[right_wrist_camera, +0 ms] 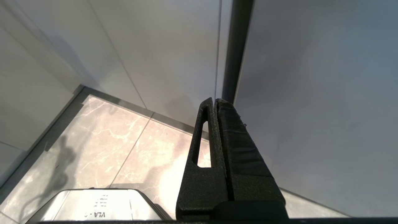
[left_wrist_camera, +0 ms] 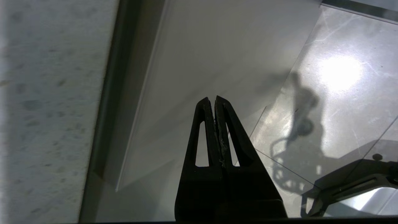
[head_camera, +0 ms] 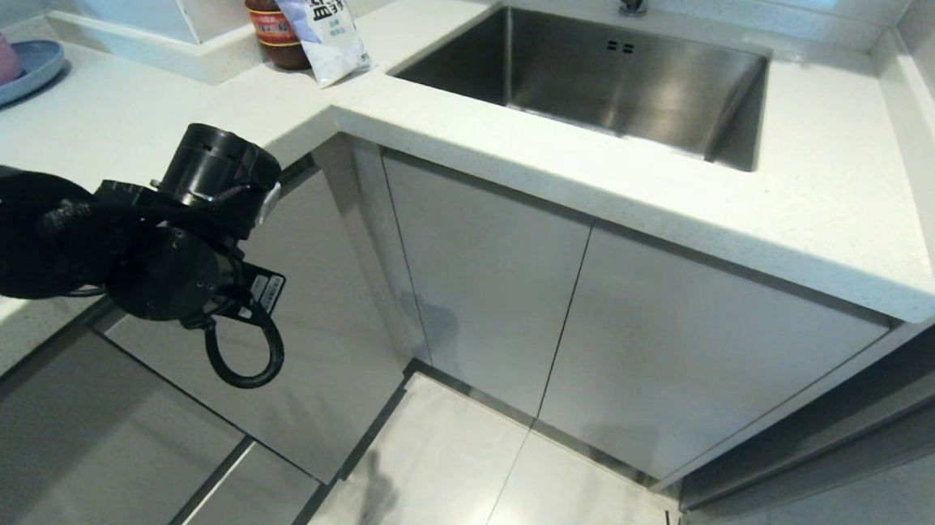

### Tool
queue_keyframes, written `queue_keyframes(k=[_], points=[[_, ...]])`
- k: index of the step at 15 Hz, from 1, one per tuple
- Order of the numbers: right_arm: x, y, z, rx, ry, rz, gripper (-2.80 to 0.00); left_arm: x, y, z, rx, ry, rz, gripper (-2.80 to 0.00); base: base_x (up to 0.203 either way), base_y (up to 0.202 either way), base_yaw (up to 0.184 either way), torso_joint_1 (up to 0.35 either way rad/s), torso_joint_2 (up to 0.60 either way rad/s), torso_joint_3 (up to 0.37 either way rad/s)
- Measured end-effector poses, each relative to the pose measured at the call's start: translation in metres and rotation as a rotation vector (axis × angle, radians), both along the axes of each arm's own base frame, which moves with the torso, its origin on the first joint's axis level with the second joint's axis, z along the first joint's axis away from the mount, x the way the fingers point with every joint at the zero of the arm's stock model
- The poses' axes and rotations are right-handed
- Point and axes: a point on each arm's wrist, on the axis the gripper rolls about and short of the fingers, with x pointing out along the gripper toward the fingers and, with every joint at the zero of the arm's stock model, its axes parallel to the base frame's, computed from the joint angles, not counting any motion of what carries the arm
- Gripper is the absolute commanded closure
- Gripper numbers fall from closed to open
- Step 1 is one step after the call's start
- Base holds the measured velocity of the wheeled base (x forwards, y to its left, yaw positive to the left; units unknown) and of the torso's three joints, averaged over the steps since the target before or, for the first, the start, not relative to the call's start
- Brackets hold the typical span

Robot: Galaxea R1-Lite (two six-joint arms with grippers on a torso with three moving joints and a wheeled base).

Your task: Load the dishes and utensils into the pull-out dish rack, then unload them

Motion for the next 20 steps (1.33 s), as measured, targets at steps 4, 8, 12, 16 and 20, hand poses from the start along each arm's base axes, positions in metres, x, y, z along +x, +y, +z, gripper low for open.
queue_keyframes(k=[4,8,12,16,20], points=[[0.0,0.0,0.0,0.0,0.0,-0.001,0.0,-0.006,-0.006,0.001,-0.003,-0.003,-0.03,0.0,0.0,0.0,0.0,0.0,0.0,0.0],[0.0,0.0,0.0,0.0,0.0,-0.001,0.0,-0.017,-0.017,0.007,-0.026,-0.034,-0.089,0.0,0.0,0.0,0.0,0.0,0.0,0.0],[0.0,0.0,0.0,0.0,0.0,-0.001,0.0,-0.04,-0.019,0.04,-0.179,-0.18,-0.238,0.0,0.0,0.0,0.0,0.0,0.0,0.0],[0.0,0.0,0.0,0.0,0.0,0.0,0.0,-0.083,0.009,0.086,-0.37,-0.372,-0.436,0.0,0.0,0.0,0.0,0.0,0.0,0.0],[0.0,0.0,0.0,0.0,0.0,-0.001,0.0,-0.152,0.07,0.117,-0.424,-0.593,-0.501,0.0,0.0,0.0,0.0,0.0,0.0,0.0]])
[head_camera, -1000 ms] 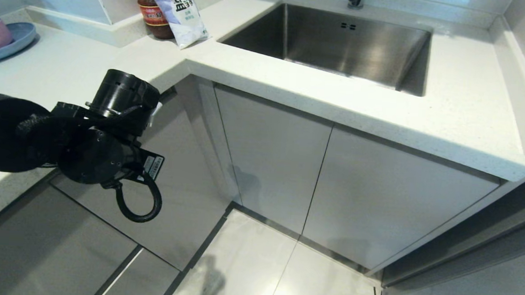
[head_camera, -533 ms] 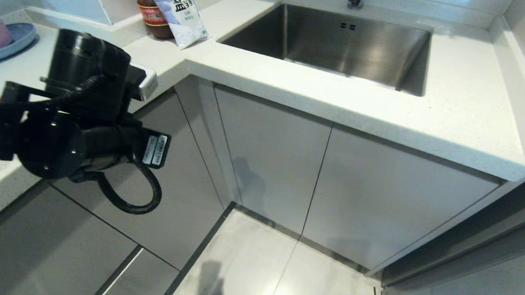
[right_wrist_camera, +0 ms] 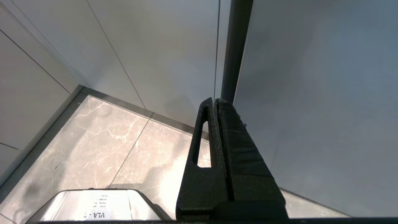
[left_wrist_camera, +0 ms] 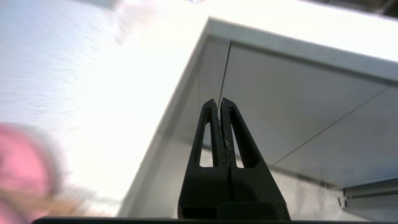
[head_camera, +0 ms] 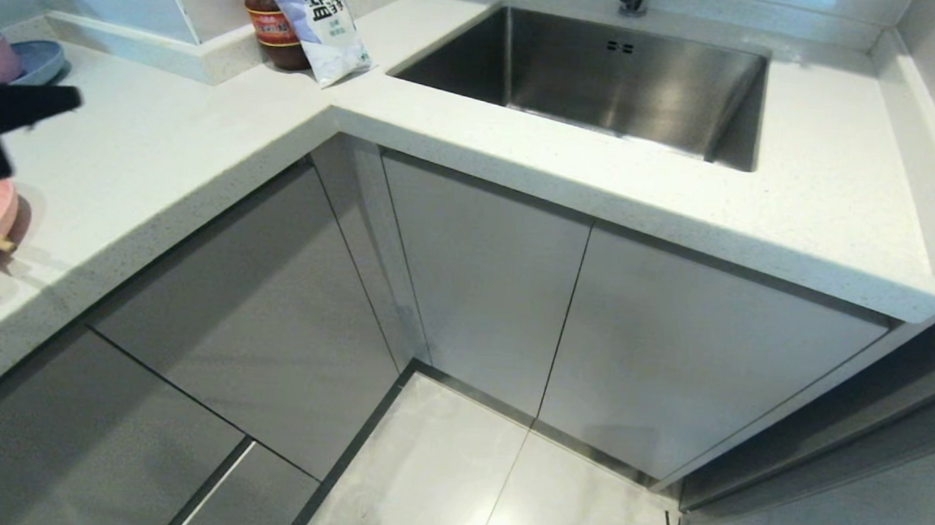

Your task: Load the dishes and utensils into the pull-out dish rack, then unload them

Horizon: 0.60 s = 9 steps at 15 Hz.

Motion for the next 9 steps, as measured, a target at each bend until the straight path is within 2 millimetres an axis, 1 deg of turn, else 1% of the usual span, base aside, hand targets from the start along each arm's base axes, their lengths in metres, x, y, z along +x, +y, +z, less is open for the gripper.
queue_keyframes(k=[2,3,4,5,6,8,9], points=[[0.0,0.0,0.0,0.0,0.0,0.0,0.0,-0.05,0.018,-0.004,-0.002,-0.054,-0.004,0.0,0.0,0.0,0.0,0.0,0.0,0.0],[0.0,0.0,0.0,0.0,0.0,0.0,0.0,-0.077,0.023,-0.011,0.003,-0.071,-0.005,0.0,0.0,0.0,0.0,0.0,0.0,0.0],[0.0,0.0,0.0,0.0,0.0,0.0,0.0,-0.102,0.024,-0.022,0.012,-0.082,-0.006,0.0,0.0,0.0,0.0,0.0,0.0,0.0],[0.0,0.0,0.0,0.0,0.0,0.0,0.0,-0.123,0.024,-0.038,0.026,-0.088,0.0,0.0,0.0,0.0,0.0,0.0,0.0,0.0],[0.0,0.0,0.0,0.0,0.0,0.0,0.0,-0.139,0.024,-0.057,0.038,-0.086,0.02,0.0,0.0,0.0,0.0,0.0,0.0,0.0],[0.0,0.0,0.0,0.0,0.0,0.001,0.0,-0.161,0.024,-0.1,0.051,-0.076,0.077,0.0,0.0,0.0,0.0,0.0,0.0,0.0],[0.0,0.0,0.0,0.0,0.0,0.001,0.0,-0.169,0.024,-0.117,0.051,-0.089,0.104,0.0,0.0,0.0,0.0,0.0,0.0,0.0]])
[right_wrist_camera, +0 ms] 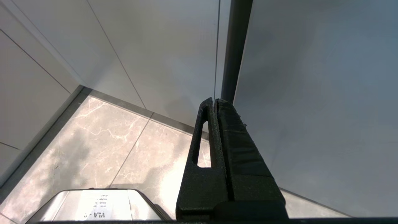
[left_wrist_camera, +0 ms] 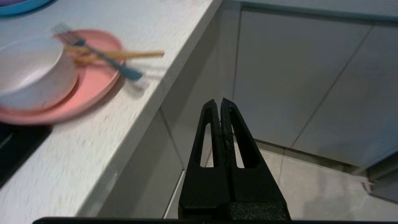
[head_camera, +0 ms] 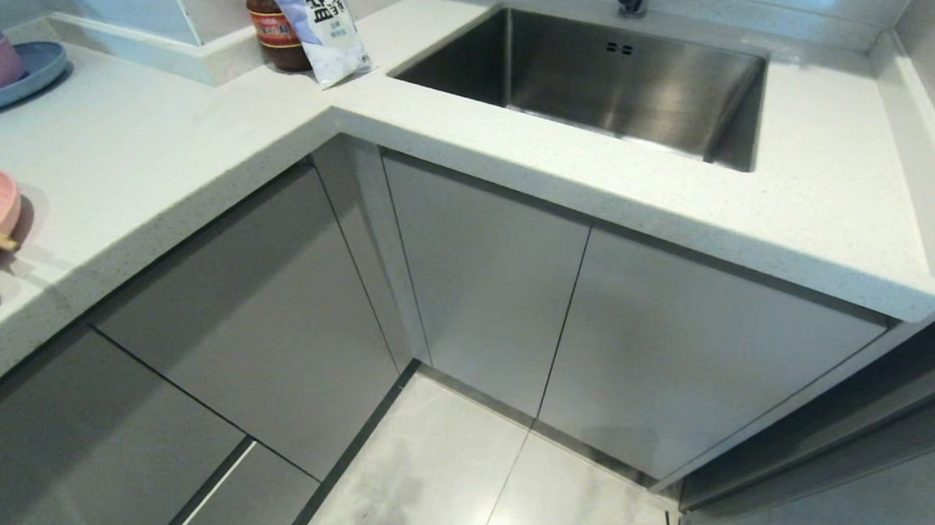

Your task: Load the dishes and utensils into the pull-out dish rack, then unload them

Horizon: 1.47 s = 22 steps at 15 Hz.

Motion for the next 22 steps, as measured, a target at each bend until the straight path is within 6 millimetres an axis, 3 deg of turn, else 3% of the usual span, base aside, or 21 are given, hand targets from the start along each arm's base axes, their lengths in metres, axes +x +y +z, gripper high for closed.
queue_keyframes(k=[3,8,10,13,22], points=[[0.0,0.0,0.0,0.0,0.0,-0.001,0.0,-0.006,0.002,-0.058,-0.032,-0.011,0.057,0.0,0.0,0.0,0.0,0.0,0.0,0.0],[0.0,0.0,0.0,0.0,0.0,0.0,0.0,0.028,0.004,-0.133,-0.069,-0.001,0.091,0.0,0.0,0.0,0.0,0.0,0.0,0.0],[0.0,0.0,0.0,0.0,0.0,-0.001,0.0,0.032,0.003,-0.142,-0.111,-0.014,0.044,0.0,0.0,0.0,0.0,0.0,0.0,0.0],[0.0,0.0,0.0,0.0,0.0,0.0,0.0,0.034,0.002,-0.157,-0.115,0.099,0.012,0.0,0.0,0.0,0.0,0.0,0.0,0.0],[0.0,0.0,0.0,0.0,0.0,0.0,0.0,0.034,0.002,-0.158,-0.161,0.105,0.017,0.0,0.0,0.0,0.0,0.001,0.0,0.035]])
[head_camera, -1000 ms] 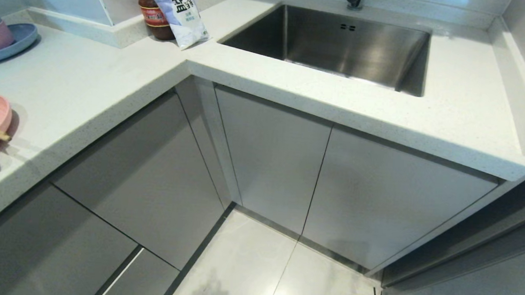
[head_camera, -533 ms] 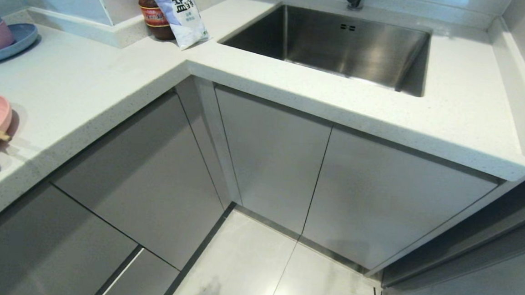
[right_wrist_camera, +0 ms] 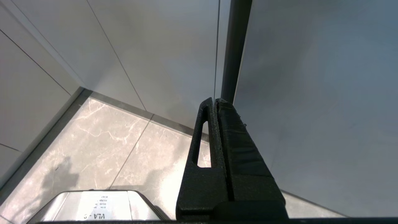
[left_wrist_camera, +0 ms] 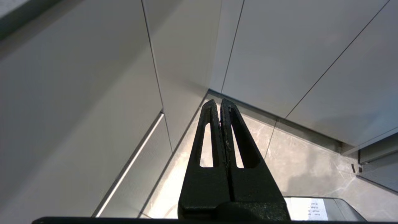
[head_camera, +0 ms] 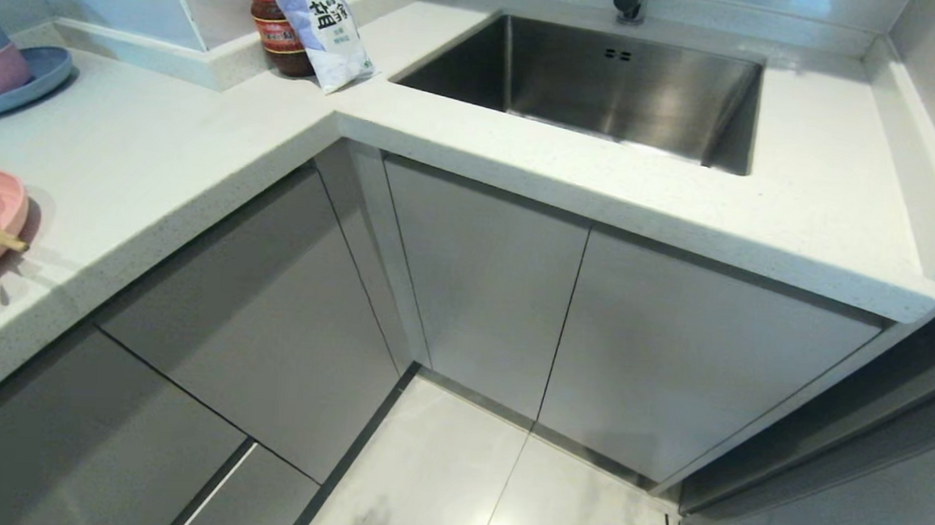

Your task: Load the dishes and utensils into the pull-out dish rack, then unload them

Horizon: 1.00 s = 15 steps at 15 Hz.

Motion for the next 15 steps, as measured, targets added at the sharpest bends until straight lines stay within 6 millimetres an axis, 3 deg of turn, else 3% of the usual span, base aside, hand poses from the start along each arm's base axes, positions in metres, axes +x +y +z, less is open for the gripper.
queue_keyframes(k=[15], points=[[0.0,0.0,0.0,0.0,0.0,0.0,0.0,0.0001,0.0,0.0,-0.006,0.001,-0.012,0.0,0.0,0.0,0.0,0.002,0.0,0.201]])
